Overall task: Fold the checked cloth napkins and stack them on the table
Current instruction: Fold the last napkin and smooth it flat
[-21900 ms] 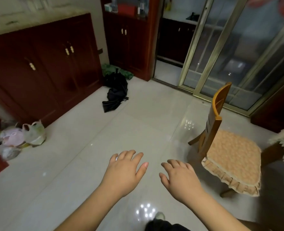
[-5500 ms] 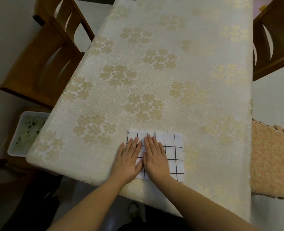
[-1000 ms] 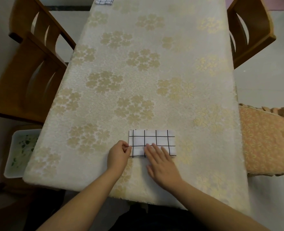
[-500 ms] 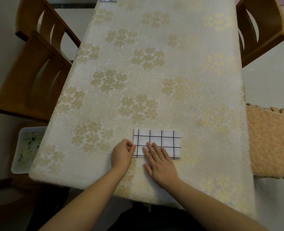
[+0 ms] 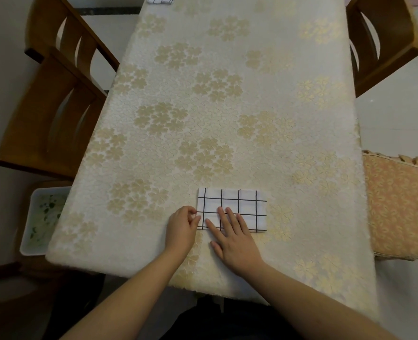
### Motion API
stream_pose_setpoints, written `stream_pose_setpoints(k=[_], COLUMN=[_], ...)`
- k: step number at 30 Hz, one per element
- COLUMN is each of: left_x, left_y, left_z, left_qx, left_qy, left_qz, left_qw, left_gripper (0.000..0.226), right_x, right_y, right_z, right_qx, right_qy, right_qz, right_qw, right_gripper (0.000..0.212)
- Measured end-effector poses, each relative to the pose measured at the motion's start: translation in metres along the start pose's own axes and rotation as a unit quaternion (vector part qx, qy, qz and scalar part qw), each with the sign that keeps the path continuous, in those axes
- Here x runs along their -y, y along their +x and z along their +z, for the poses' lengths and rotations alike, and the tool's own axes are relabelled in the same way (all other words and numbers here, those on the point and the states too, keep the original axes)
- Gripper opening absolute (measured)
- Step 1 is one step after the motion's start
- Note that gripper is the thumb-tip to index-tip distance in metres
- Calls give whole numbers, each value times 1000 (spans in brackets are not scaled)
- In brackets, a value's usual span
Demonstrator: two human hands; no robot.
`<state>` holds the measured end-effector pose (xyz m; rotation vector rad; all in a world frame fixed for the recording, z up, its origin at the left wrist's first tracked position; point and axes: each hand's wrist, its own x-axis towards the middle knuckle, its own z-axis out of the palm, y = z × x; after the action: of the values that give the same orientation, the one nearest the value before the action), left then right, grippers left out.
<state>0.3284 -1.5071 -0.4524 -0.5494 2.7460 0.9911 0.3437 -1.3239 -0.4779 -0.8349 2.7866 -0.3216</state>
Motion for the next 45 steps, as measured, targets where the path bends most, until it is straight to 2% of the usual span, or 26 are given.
stream_pose_setpoints(k=[12,28,33,38,41,45], left_x=[0,-6,-15,-33,-43,-49], left_y=[-11,-15,-18,-19,-13,-10], left_z=[3,3,2,-3,-5,-6], left_qx=[-15,-15,-12,7,37,48], left_qy=[59,69,69,116,128,92], left_qz=[33,18,-31,-152,-191,-220], left_qw=[998,997,997,981,973,970], left_gripper=[24,26,34,39,34,27], right_x=[-16,-99,-100,-99,-96,-90], right_y=[-8,-76,-75,-74,-72,-65], right_z=[-7,-24,-22,-21,-25,-30], right_qx=[22,17,14,5,-3,-12], right_qy=[-23,-41,-30,-21,-11,3], right_qz=[0,137,133,130,130,139], right_qw=[999,990,991,991,991,990], right_gripper=[59,62,63,61,60,60])
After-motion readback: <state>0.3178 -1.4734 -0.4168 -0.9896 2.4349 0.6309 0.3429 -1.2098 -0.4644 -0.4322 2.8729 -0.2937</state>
